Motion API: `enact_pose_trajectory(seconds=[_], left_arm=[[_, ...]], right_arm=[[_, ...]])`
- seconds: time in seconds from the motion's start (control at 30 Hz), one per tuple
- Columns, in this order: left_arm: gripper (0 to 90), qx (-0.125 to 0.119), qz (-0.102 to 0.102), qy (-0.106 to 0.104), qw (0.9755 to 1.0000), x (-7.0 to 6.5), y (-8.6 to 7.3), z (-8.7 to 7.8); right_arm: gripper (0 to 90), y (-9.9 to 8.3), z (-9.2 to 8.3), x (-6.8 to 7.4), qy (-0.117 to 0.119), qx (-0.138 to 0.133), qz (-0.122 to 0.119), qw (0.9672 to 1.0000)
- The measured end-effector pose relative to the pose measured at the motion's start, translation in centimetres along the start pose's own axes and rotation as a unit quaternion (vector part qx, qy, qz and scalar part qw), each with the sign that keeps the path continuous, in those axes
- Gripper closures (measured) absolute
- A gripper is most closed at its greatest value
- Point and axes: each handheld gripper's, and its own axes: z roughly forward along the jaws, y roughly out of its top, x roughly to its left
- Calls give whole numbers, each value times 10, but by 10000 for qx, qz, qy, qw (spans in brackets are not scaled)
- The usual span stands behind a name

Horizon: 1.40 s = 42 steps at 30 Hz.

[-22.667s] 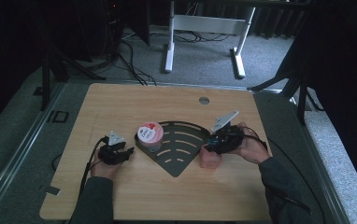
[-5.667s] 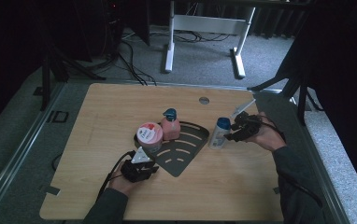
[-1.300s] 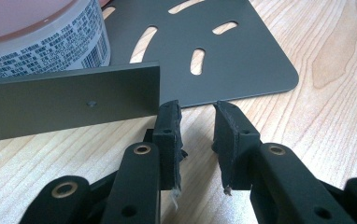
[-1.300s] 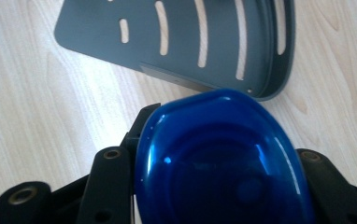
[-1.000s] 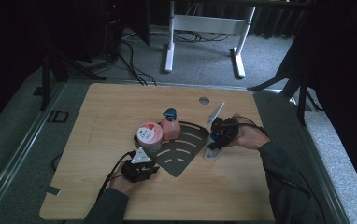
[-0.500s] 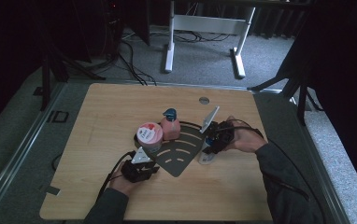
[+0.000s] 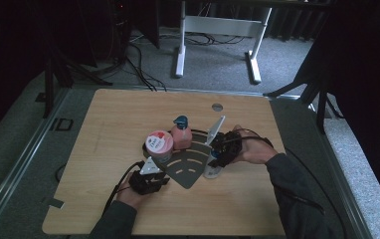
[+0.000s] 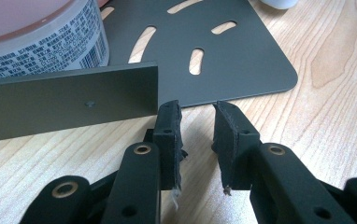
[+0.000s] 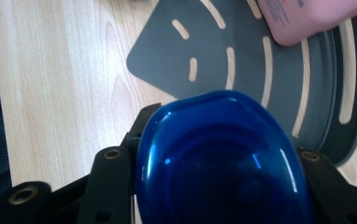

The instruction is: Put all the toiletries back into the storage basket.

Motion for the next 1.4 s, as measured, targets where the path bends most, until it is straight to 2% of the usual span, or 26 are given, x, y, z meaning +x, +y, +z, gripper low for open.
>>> enact_pose_trajectory(seconds=[0.47, 0.73, 0.93, 1.4], left_arm=[[713, 8, 11, 0, 10000, 0, 0, 0], [714, 8, 8, -10, 10000, 0, 0, 0], [714, -4, 10, -16, 10000, -1, 0, 0], [715, -8, 8, -23, 10000, -1, 0, 0]], right_arm=[[531, 31, 8, 7, 136, -125, -318, 9993], [531, 39, 7, 3, 132, -163, -297, 9993], [532, 43, 9, -4, 126, -212, -221, 9995], [532, 42, 14, -27, -26, -206, 227, 9995]])
